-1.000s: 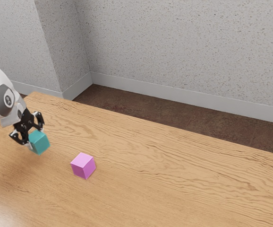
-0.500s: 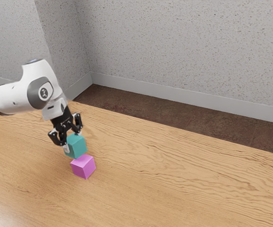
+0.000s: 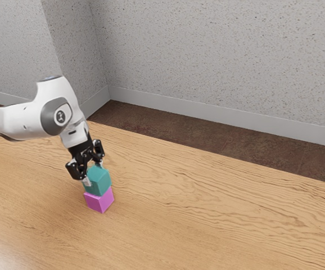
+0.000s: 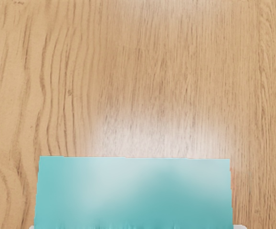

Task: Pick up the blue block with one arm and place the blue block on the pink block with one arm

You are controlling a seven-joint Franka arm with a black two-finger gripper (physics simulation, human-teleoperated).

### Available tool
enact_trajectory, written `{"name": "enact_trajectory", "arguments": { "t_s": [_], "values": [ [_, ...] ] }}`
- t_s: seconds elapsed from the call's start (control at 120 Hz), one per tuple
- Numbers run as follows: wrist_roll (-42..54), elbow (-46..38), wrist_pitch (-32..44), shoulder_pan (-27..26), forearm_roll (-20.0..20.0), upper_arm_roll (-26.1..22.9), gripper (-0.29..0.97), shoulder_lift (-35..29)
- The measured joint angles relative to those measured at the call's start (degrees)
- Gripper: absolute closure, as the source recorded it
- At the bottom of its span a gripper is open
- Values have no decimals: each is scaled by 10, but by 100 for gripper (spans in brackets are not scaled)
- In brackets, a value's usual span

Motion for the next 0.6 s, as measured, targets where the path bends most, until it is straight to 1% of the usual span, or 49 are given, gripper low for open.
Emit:
{"name": "enact_trajectory", "arguments": {
  "t_s": [0.108, 0.233, 0.292, 0.317, 0.375, 0.417, 0.433, 0.483, 0.533, 0.6],
  "values": [
    [-16, 0, -2, -3, 1, -1, 14, 0],
    [-31, -3, -5, -10, 1, -2, 8, -14],
    [-39, -9, -14, -23, 1, -5, 6, -52],
    [-43, -10, -24, -25, 0, -9, 5, -80],
    [-53, -9, -58, -36, 0, -14, 4, -138],
    [-62, -3, -88, -42, 0, -14, 3, -167],
    [-66, 7, -103, -42, 1, -14, 3, -174],
    [-85, 67, -154, -49, 24, -14, 2, -177],
    [-112, 150, -211, -62, 56, -12, 2, -164],
    [-151, 229, -274, -68, 90, -11, 1, -156]
  ]
}}
